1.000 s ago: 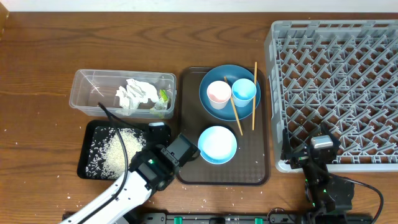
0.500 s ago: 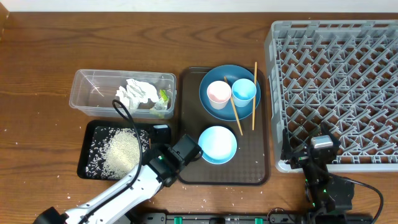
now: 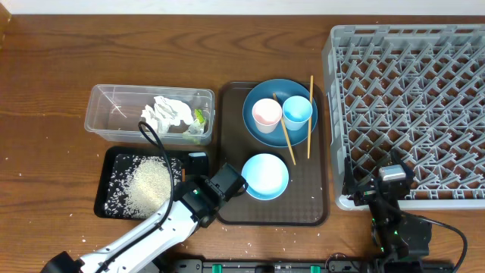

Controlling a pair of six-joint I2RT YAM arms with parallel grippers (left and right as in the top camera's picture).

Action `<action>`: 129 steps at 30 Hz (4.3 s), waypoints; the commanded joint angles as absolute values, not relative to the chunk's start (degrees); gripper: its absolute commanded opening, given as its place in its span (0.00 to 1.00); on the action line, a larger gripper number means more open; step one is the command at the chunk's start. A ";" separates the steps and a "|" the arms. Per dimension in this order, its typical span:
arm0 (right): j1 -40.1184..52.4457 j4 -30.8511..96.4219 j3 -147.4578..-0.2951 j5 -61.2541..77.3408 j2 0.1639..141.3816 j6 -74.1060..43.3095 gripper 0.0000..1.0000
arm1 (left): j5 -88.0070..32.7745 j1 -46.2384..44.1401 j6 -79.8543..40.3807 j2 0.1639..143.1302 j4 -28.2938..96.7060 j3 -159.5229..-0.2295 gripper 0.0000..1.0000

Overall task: Sort waste into correct bins and load items into the dishwasher rack
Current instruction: 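Lift the carrot and carry it over the black tray, then lower the carrot onto the black tray and open the left gripper, then move the left gripper over the pink cup on the blue plate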

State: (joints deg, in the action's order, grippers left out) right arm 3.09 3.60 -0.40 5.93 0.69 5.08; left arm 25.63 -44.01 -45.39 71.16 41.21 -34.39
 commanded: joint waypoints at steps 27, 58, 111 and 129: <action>3.40 3.79 -0.32 6.00 0.38 5.43 0.99 | -6.28 -43.72 -35.79 70.72 47.66 -57.76 0.42; 3.40 3.79 -0.32 6.00 0.38 5.43 0.99 | -5.76 -37.60 -34.26 88.16 48.34 -86.17 0.43; 3.40 3.79 -0.32 6.00 0.38 5.43 0.99 | 11.42 -36.93 -35.35 108.36 38.06 -82.48 0.49; 3.40 3.79 -0.32 6.00 0.38 5.43 0.99 | 14.57 -36.56 -35.62 105.78 33.67 -80.97 0.49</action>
